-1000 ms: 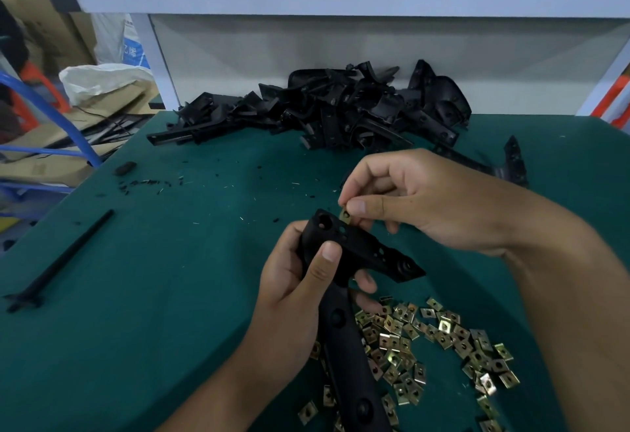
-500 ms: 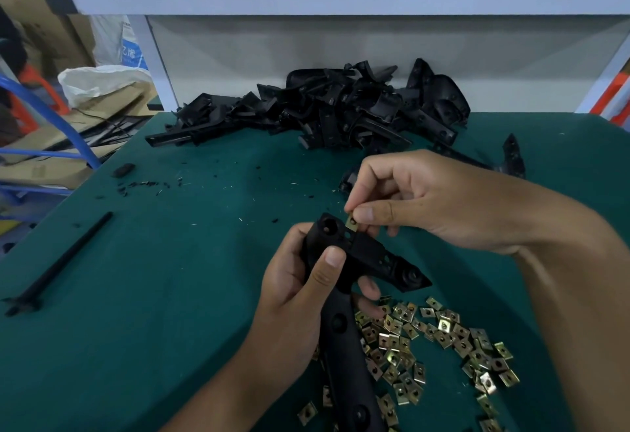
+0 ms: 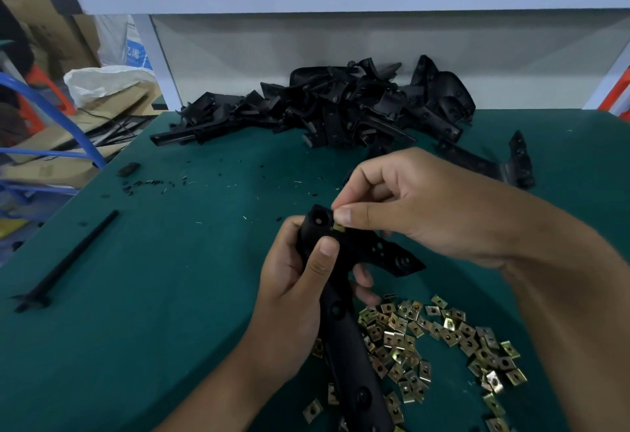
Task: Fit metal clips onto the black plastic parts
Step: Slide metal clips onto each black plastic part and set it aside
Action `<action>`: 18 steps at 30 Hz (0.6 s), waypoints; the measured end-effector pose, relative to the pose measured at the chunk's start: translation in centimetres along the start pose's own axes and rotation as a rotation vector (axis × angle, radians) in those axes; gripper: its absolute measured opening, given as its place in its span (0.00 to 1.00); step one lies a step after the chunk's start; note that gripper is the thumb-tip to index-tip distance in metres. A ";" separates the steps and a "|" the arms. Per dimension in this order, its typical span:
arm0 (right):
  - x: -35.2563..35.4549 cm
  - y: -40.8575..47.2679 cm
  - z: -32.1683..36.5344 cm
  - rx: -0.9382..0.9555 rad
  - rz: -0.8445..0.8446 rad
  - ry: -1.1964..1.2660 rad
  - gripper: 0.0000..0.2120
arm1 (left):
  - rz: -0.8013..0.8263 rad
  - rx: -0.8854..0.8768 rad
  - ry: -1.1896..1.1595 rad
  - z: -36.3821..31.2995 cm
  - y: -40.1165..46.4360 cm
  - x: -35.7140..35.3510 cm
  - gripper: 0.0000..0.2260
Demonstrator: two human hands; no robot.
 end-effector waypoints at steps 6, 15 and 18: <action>-0.6 0.0 0.4 -0.065 0.083 0.085 0.11 | -0.104 -0.073 0.039 -0.3 0.0 -0.2 0.07; 0.1 -0.4 0.8 -0.053 0.259 0.019 0.09 | -0.104 -0.091 0.066 -0.5 -0.2 -0.5 0.09; 0.3 -0.7 1.0 -0.068 0.193 -0.133 0.07 | -0.105 -0.130 0.146 -0.5 -0.3 -0.4 0.07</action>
Point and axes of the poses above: each hand's wrist, its own y-axis towards the middle knuckle, its own x-axis out of the back of the hand, z = x × y, the point moved 2 cm from there along y, towards the middle knuckle, and after that the axes turned 5 degrees about z, right-handed, at the moved point
